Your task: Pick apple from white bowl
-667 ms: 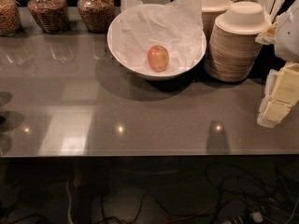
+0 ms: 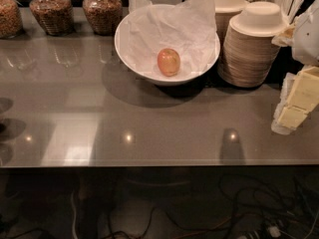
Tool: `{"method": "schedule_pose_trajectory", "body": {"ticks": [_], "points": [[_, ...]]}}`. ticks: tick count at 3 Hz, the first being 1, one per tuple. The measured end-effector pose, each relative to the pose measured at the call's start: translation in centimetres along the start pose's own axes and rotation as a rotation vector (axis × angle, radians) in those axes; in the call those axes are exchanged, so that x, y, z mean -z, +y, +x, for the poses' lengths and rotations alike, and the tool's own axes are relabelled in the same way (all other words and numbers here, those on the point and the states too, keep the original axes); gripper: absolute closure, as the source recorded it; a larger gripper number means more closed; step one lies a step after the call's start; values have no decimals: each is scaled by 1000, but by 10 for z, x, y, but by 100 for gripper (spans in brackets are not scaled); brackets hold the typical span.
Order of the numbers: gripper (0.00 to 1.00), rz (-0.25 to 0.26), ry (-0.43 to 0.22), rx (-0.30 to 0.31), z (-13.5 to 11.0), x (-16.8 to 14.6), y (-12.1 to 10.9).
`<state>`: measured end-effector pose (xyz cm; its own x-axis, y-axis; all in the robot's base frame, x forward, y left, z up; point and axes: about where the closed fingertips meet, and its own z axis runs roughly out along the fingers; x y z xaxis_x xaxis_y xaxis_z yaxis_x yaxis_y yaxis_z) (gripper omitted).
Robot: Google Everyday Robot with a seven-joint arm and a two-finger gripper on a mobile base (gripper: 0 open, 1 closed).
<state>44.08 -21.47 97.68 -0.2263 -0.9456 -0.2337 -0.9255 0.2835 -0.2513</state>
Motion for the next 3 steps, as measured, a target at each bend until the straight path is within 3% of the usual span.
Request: {"method": "schedule_pose_trajectory", "body": {"ticks": [1, 3], "points": [[0, 17, -123, -54, -12, -13, -10], [0, 86, -482, -181, -76, -58, -69]]}}
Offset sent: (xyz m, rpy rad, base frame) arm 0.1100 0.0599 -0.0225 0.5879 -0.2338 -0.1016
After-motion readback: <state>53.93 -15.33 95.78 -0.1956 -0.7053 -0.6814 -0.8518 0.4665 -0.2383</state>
